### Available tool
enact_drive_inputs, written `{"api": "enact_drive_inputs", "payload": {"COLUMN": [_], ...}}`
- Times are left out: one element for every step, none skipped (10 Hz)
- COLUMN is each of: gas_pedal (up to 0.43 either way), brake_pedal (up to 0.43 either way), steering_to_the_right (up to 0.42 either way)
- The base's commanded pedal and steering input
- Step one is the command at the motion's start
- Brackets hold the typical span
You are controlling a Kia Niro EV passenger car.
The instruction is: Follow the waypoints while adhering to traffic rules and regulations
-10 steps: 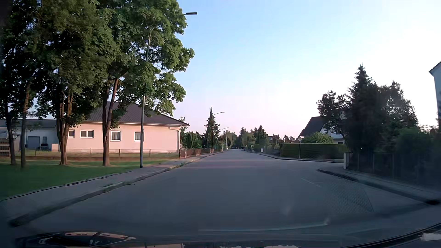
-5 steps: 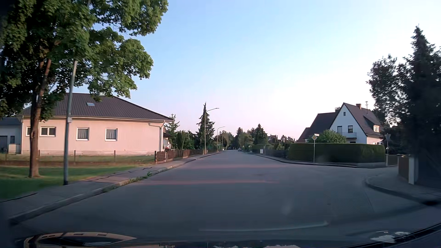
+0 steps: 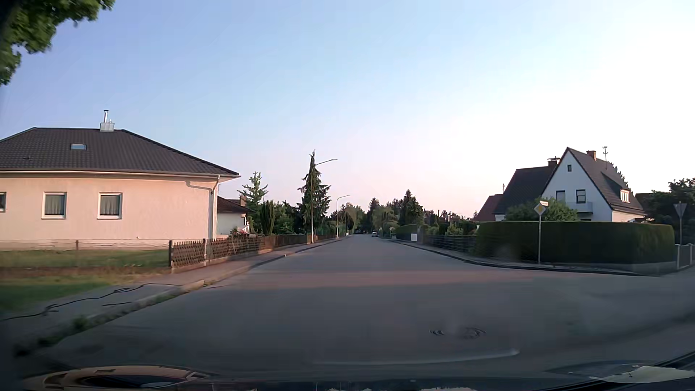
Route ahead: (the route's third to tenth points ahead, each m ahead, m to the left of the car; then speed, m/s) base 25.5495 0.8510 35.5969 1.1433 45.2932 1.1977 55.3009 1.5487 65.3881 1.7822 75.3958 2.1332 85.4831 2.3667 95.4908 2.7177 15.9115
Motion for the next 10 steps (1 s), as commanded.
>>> {"api": "enact_drive_inputs", "payload": {"gas_pedal": [0.138, 0.13, 0.13, 0.13, 0.13, 0.13, 0.13, 0.13, 0.13, 0.13], "brake_pedal": [0.018, 0.018, 0.018, 0.018, 0.012, 0.018, 0.018, 0.018, 0.012, 0.012], "steering_to_the_right": [0.006, 0.004, 0.001, -0.001, -0.001, -0.002, -0.002, -0.001, -0.002, -0.002]}}
